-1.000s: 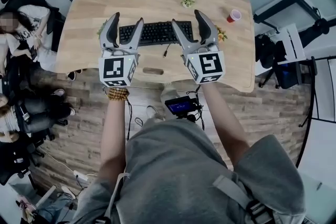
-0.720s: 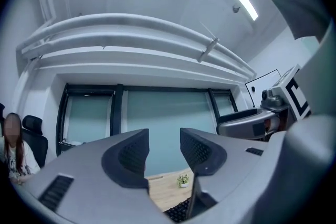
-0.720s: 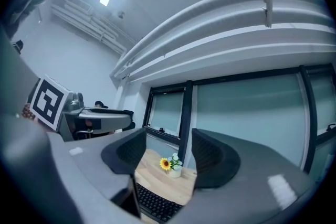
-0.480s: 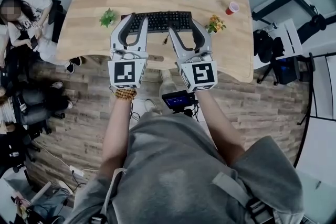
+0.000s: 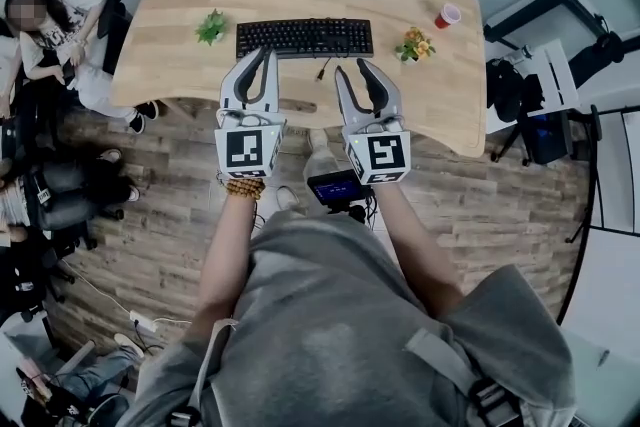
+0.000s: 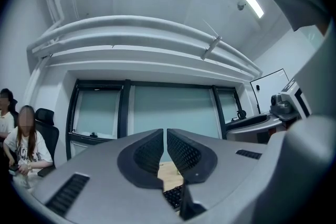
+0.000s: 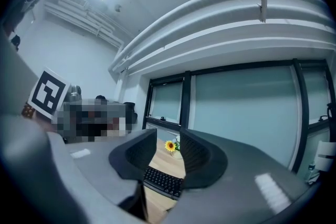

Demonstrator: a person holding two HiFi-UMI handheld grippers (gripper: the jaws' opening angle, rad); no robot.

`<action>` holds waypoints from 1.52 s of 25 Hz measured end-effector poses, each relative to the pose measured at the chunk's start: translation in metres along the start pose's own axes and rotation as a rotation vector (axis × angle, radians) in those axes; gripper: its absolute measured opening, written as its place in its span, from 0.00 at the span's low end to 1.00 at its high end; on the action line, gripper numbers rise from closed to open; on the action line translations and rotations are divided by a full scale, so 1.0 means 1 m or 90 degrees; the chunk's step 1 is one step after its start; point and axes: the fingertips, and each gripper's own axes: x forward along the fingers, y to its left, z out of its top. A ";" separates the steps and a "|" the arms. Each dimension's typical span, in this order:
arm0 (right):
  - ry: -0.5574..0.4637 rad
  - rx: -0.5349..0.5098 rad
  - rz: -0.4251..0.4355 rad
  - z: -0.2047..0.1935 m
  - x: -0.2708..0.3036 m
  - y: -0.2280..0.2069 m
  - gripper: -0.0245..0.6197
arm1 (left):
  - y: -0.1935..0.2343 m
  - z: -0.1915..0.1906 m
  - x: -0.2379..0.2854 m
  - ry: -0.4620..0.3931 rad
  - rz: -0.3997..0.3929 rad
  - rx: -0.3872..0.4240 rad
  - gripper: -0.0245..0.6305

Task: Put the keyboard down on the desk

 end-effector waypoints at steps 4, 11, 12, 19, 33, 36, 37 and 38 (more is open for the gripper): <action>0.021 -0.001 -0.008 -0.018 -0.005 -0.001 0.20 | 0.002 -0.019 -0.005 0.024 -0.001 -0.005 0.07; 0.045 -0.013 -0.010 -0.034 -0.001 -0.001 0.13 | 0.012 -0.041 -0.004 0.046 0.001 -0.013 0.07; 0.048 -0.014 -0.011 -0.035 0.000 -0.002 0.12 | 0.013 -0.044 -0.003 0.050 0.002 -0.014 0.06; 0.081 -0.021 -0.019 -0.051 0.008 -0.011 0.06 | 0.024 -0.065 0.002 0.080 0.008 -0.020 0.06; 0.143 0.006 -0.012 -0.090 0.039 -0.038 0.05 | 0.045 -0.105 0.023 0.155 0.023 -0.038 0.06; 0.161 0.008 0.007 -0.105 0.055 -0.045 0.05 | 0.048 -0.117 0.034 0.162 0.031 -0.045 0.06; 0.168 0.008 0.013 -0.111 0.061 -0.049 0.05 | 0.049 -0.122 0.039 0.167 0.032 -0.047 0.06; 0.176 0.007 0.019 -0.117 0.068 -0.053 0.05 | 0.049 -0.128 0.043 0.174 0.033 -0.049 0.06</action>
